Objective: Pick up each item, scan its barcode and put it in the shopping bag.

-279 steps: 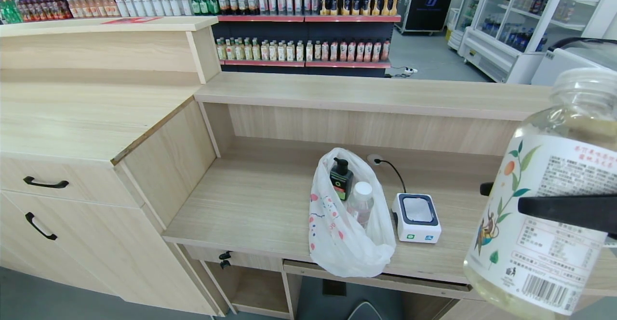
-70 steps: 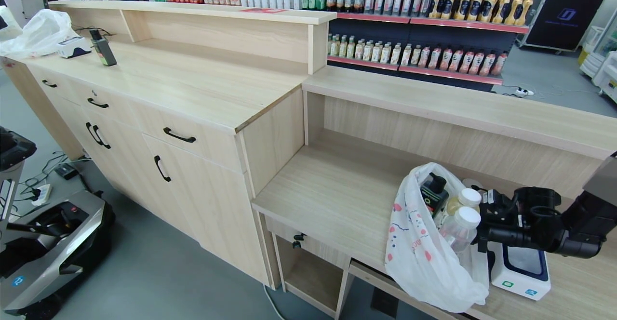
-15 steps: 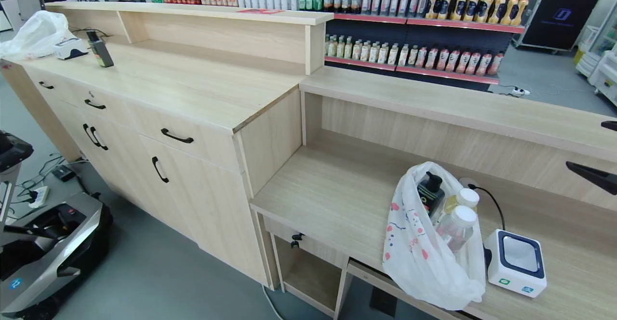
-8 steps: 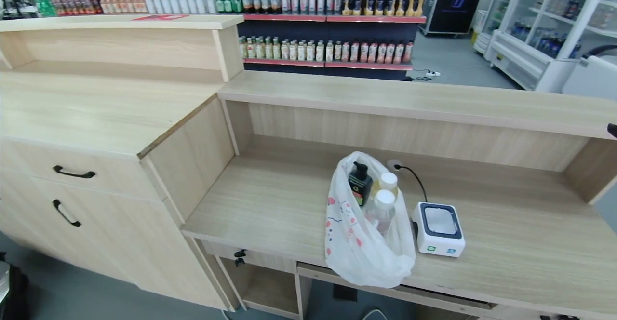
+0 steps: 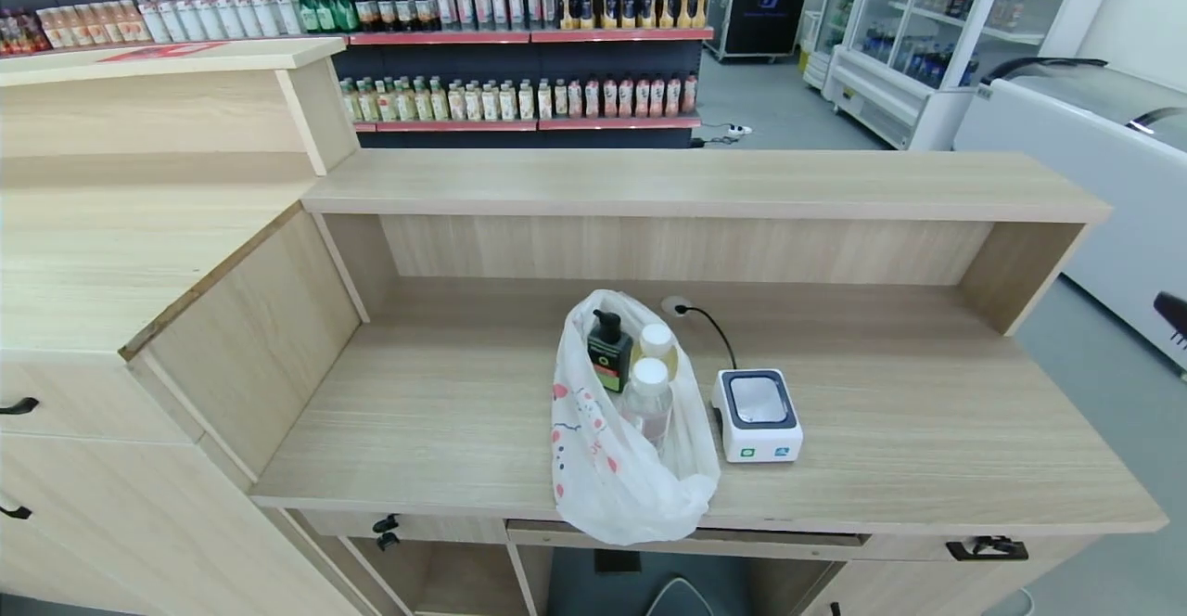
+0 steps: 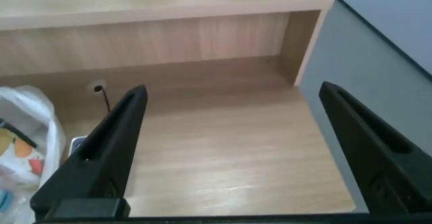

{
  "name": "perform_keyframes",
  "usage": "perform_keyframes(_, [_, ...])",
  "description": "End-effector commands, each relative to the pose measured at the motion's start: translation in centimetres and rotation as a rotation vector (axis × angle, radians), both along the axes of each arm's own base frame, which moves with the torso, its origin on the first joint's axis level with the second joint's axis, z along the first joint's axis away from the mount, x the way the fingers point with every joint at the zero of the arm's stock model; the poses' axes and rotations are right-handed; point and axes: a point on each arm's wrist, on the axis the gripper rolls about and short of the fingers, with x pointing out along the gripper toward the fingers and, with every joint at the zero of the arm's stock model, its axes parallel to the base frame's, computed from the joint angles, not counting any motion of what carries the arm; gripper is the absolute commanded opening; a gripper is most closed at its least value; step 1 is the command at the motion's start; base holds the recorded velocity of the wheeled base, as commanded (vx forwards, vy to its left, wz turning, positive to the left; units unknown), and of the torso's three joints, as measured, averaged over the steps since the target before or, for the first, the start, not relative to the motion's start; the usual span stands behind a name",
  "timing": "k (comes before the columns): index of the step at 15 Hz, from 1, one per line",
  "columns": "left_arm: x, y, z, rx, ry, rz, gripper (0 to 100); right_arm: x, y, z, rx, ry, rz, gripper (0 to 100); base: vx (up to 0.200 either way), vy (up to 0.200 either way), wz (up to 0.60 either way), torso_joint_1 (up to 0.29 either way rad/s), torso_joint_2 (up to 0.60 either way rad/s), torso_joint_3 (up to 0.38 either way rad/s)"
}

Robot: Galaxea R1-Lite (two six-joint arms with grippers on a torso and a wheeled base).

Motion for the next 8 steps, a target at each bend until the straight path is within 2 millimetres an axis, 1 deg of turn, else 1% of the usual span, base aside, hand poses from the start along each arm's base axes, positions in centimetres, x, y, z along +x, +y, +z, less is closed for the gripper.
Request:
perform_keyframes(1, [0.0, 0.0, 0.0, 0.001, 0.0, 0.0, 0, -6.2, 4.4, -3.5, 0.0, -0.042, 0.04, 100, 0.0, 0.0, 0.0, 0.0, 0.0, 0.0])
perform_keyframes(3, [0.0, 0.0, 0.0, 0.0, 0.0, 0.0, 0, -9.9, 5.4, -6.3, 0.005, -0.035, 0.097, 100, 0.0, 0.0, 0.0, 0.0, 0.0, 0.0])
perform_keyframes(5, [0.0, 0.0, 0.0, 0.0, 0.0, 0.0, 0, -12.3, 5.6, -8.5, 0.003, -0.056, 0.111, 100, 0.0, 0.0, 0.0, 0.0, 0.0, 0.0])
perform_keyframes(8, [0.0, 0.0, 0.0, 0.001, 0.0, 0.0, 0, -14.7, 5.8, -10.5, 0.001, -0.069, 0.125, 100, 0.0, 0.0, 0.0, 0.0, 0.0, 0.0])
